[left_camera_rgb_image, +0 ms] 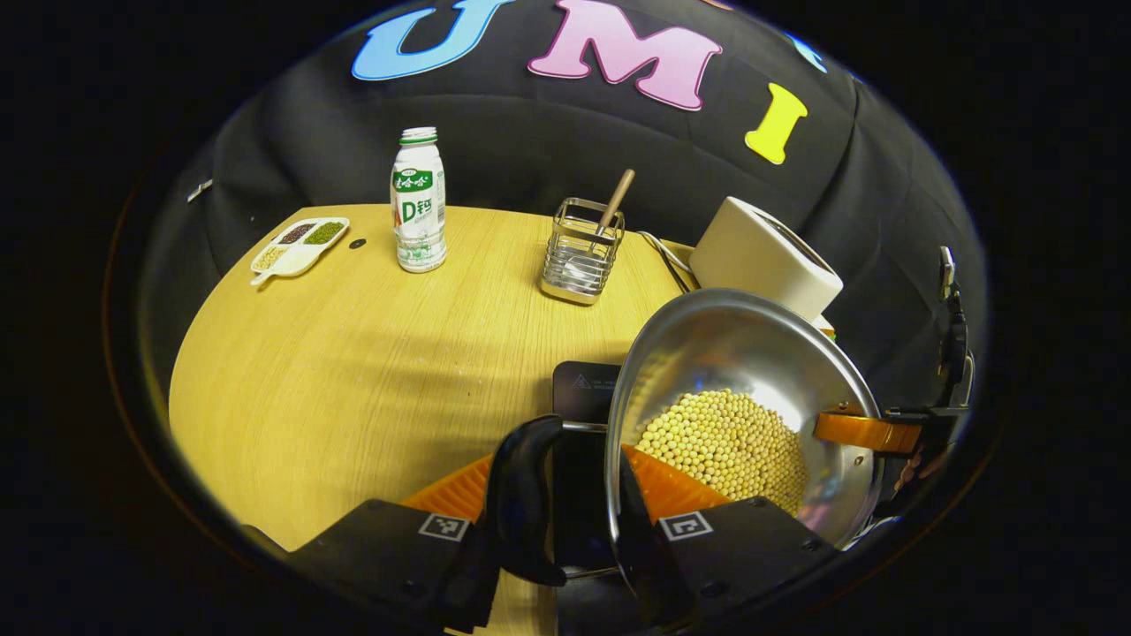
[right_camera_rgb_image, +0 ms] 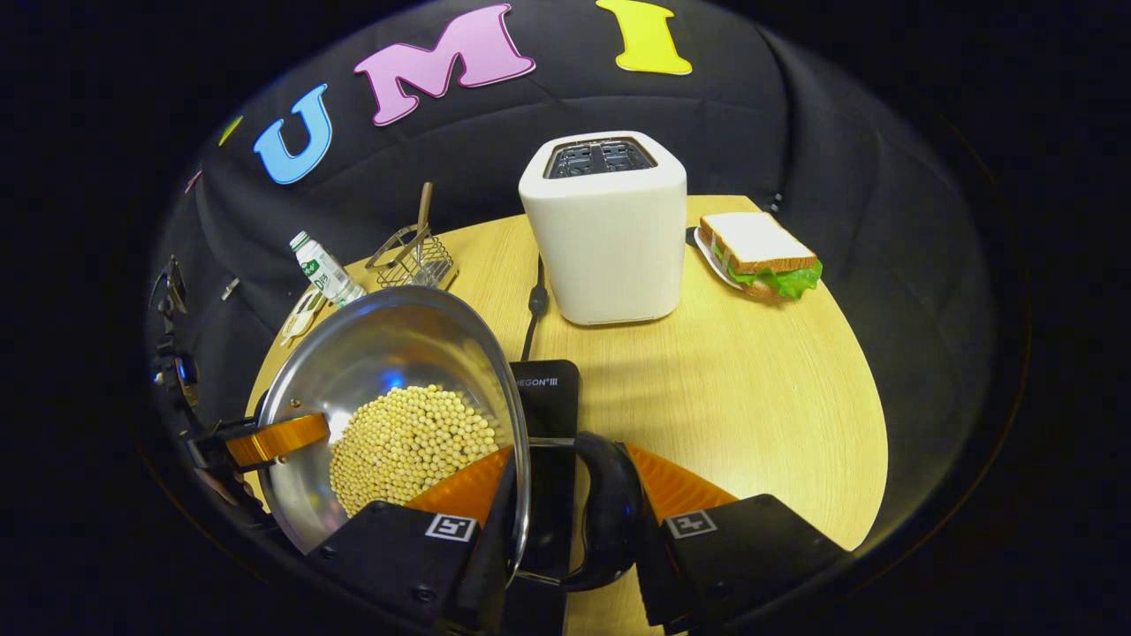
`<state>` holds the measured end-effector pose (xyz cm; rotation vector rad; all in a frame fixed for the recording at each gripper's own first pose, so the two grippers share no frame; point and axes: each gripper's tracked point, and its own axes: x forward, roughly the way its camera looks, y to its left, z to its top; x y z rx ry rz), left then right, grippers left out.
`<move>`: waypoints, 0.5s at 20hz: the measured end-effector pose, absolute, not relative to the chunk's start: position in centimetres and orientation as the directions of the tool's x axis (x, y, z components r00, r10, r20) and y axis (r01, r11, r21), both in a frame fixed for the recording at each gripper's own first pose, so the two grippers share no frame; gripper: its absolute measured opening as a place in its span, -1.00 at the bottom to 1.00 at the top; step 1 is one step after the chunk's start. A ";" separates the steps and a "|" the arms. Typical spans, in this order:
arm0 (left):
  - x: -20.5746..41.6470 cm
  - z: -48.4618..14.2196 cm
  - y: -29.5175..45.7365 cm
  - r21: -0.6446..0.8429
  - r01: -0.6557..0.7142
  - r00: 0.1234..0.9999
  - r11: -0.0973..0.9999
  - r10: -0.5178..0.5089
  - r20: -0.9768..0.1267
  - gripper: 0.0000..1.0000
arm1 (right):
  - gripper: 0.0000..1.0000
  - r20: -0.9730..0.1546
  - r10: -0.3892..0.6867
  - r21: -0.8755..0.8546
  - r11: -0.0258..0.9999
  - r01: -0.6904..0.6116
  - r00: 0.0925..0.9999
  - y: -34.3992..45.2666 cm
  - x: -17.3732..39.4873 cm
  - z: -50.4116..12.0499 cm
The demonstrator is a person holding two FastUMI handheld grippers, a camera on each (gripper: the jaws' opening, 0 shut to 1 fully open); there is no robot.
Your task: First push the handle of the pot to place it horizontally, then grasp the pot with both hands and set it on the induction cooktop.
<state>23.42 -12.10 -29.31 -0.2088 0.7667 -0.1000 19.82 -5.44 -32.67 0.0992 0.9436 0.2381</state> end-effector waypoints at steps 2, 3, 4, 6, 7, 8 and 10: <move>23.4 -29.4 -12.1 -0.225 0.011 0.716 0.974 -0.165 -0.679 0.29 | 0.27 -0.788 0.250 0.194 0.968 -0.159 0.563 -5.4 19.8 -32.7; 23.3 -29.6 -12.1 -0.223 0.011 0.714 0.975 -0.163 -0.681 0.29 | 0.27 -0.786 0.250 0.193 0.968 -0.159 0.565 -5.4 20.0 -32.7; 23.2 -29.6 -12.1 -0.221 0.011 0.713 0.975 -0.162 -0.682 0.31 | 0.27 -0.784 0.249 0.190 0.968 -0.162 0.568 -5.3 20.0 -32.6; 23.2 -29.7 -12.1 -0.221 0.005 0.713 0.975 -0.159 -0.682 0.34 | 0.28 -0.783 0.250 0.191 0.968 -0.162 0.570 -5.3 20.0 -32.5; 23.2 -29.7 -12.1 -0.221 0.005 0.712 0.975 -0.158 -0.684 0.34 | 0.30 -0.782 0.251 0.195 0.968 -0.159 0.570 -5.3 20.1 -32.6; 23.1 -29.6 -12.1 -0.219 0.008 0.711 0.976 -0.159 -0.685 0.34 | 0.30 -0.781 0.250 0.198 0.968 -0.153 0.572 -5.2 20.1 -32.5; 23.0 -29.7 -12.1 -0.216 0.008 0.709 0.976 -0.158 -0.688 0.35 | 0.30 -0.778 0.244 0.202 0.970 -0.137 0.579 -5.3 20.1 -32.5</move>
